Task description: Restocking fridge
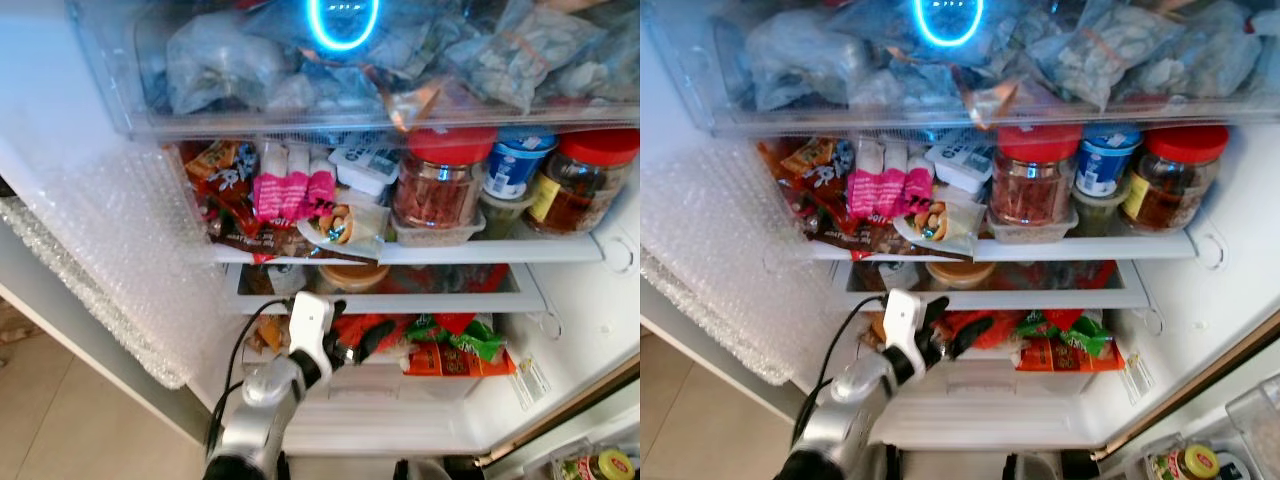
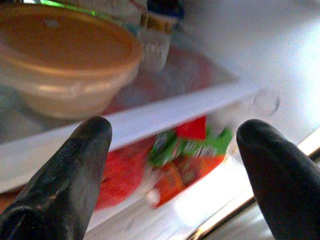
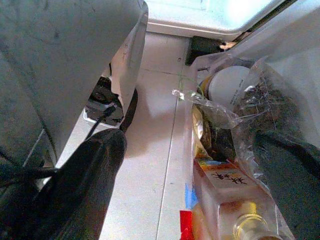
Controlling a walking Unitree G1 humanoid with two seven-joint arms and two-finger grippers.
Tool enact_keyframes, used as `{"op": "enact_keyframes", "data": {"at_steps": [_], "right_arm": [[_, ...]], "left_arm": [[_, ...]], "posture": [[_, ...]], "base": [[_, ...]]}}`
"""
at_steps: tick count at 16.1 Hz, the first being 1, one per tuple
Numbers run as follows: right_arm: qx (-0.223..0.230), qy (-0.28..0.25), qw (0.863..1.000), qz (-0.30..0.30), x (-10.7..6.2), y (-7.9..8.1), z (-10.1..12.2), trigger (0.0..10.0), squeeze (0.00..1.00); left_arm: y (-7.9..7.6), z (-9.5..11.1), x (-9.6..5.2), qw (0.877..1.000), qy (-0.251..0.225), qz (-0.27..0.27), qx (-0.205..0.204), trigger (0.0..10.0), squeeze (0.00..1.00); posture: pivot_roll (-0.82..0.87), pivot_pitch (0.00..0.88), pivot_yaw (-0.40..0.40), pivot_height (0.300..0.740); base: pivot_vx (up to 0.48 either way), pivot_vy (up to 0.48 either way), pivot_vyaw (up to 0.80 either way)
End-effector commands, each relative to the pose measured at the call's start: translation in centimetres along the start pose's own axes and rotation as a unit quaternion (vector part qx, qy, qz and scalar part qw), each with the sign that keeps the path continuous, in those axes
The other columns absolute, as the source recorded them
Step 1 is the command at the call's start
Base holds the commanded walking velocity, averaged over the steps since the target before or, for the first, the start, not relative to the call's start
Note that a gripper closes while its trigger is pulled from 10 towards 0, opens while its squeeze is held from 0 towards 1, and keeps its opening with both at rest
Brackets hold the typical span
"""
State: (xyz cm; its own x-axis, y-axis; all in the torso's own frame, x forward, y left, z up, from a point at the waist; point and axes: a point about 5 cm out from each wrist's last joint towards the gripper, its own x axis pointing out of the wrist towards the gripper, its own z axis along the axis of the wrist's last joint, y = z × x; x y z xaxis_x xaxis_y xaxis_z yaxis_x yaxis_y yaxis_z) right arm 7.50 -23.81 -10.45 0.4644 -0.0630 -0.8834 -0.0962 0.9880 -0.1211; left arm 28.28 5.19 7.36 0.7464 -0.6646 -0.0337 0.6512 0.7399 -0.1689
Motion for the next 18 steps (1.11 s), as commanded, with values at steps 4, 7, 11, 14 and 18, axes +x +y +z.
{"op": "enact_keyframes", "data": {"at_steps": [4, 7, 11, 14, 18], "right_arm": [[0.010, 0.024, 1.000, 0.010, -0.4, 0.6, -1.5, 10.0, 0.00], [0.017, 0.026, 0.999, 0.007, -0.4, 0.7, -1.7, 10.0, 0.00], [0.018, 0.027, 0.999, 0.008, -0.5, 0.7, -1.8, 10.0, 0.00], [0.019, 0.024, 1.000, 0.008, -0.5, 0.6, -1.7, 10.0, 0.00], [0.014, 0.029, 0.999, 0.011, -0.5, 0.6, -1.9, 10.0, 0.00]], "left_arm": [[0.7, 1.2, -3.3, 0.984, 0.014, 0.070, 0.163, 10.0, 0.00], [2.4, 1.1, -6.0, 0.963, 0.029, 0.159, 0.216, 10.0, 0.00], [2.7, 0.5, -7.3, 0.959, 0.044, 0.212, 0.182, 10.0, 0.00], [2.9, 0.3, -7.9, 0.955, 0.052, 0.226, 0.185, 10.0, 0.00], [3.7, -1.3, -9.4, 0.956, 0.124, 0.240, 0.116, 10.0, 0.00]], "posture": [[0.00, 0.034, 0.049, 0.640], [0.00, 0.021, 0.052, 0.640], [0.01, 0.016, 0.050, 0.640], [0.03, 0.041, 0.043, 0.640], [0.04, 0.059, 0.040, 0.640]], "base": [[0.000, 0.000, 0.00], [0.000, 0.000, 0.00], [0.000, 0.000, 0.00], [0.000, 0.000, 0.00], [0.000, 0.000, 0.00]]}}
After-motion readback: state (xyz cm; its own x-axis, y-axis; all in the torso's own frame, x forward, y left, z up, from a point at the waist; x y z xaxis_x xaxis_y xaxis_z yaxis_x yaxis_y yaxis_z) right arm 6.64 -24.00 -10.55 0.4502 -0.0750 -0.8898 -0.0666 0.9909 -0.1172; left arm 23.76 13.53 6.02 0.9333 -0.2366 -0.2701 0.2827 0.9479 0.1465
